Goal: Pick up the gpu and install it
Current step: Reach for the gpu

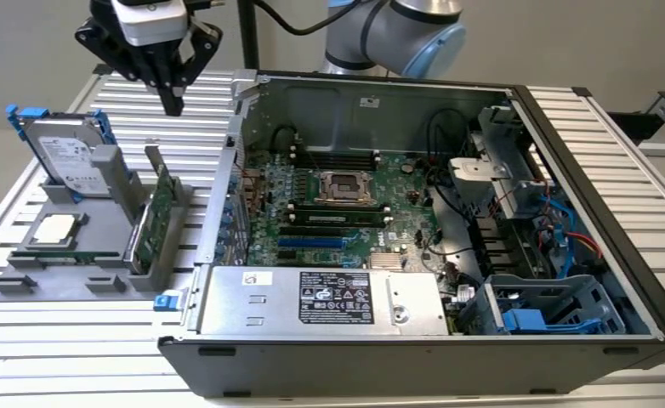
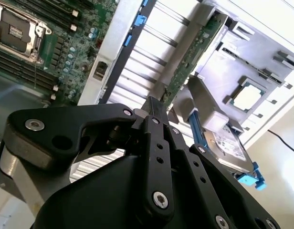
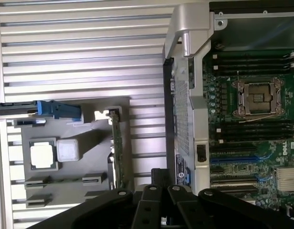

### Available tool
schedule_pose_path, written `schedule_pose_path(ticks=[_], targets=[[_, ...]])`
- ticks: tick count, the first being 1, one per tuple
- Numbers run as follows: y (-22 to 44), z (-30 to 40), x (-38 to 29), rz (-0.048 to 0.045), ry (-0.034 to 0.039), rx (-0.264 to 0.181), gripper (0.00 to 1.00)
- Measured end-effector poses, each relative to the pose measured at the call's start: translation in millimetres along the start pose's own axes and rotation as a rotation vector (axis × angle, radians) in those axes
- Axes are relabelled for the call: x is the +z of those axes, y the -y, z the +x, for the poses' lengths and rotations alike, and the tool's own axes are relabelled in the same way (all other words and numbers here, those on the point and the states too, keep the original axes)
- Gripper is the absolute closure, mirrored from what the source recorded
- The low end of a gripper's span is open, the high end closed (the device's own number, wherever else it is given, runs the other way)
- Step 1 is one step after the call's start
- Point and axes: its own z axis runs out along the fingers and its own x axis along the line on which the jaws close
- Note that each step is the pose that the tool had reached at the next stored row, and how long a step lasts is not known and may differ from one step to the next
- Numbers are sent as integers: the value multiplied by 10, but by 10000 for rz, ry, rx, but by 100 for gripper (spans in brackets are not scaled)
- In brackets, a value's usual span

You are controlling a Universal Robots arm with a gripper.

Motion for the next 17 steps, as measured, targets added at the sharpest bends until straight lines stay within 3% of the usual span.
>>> schedule_pose_path(ticks=[17], targets=[[16,228,-5,0,0,0,100]])
